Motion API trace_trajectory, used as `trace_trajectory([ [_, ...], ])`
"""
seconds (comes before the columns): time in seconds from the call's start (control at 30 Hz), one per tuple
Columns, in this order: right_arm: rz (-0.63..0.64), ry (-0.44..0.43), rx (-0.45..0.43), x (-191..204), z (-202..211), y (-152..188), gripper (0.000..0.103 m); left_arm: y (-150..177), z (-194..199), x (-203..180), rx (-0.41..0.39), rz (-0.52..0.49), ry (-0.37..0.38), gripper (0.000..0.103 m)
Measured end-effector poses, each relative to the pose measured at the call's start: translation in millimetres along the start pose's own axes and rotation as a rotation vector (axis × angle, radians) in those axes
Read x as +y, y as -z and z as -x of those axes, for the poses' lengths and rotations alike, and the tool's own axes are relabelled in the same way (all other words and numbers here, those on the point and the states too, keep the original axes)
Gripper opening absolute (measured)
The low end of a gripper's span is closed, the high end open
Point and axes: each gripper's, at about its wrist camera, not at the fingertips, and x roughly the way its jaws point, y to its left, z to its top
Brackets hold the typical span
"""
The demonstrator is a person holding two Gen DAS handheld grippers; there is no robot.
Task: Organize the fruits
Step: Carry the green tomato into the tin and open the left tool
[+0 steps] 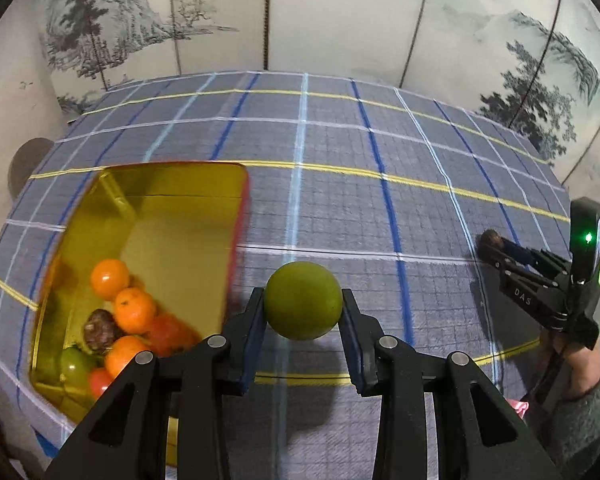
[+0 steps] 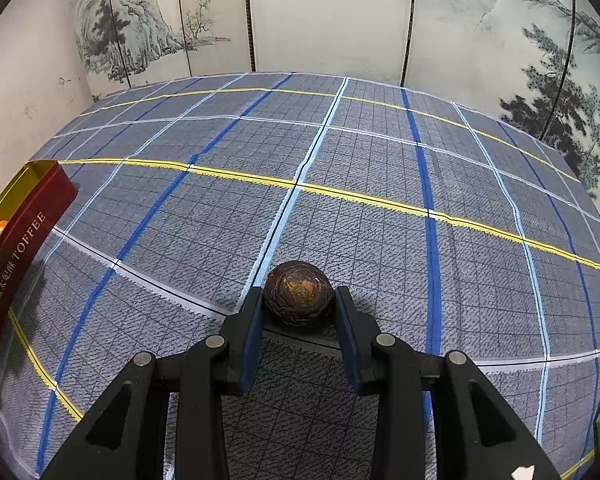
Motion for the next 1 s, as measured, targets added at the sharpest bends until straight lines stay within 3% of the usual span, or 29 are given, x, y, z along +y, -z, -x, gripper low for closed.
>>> trace_trajectory([
  [0.23, 0.000, 0.000, 0.000, 0.1, -0.1, 0.1, 0.033, 0.6, 17.3, 46.2, -0.022, 0.075, -0.050, 0.037],
  [0.5, 0.001, 0.001, 0.000, 0.2, -0.1, 0.1, 0.033, 12.7, 16.8, 104.0, 0.007, 0.168, -0.112, 0.037],
  [1.0, 0.001, 0.002, 0.000, 0.8, -0.3, 0.3, 0.032, 32.1, 1.0, 127.7, 0.062, 0.199, -0.133, 0.037],
])
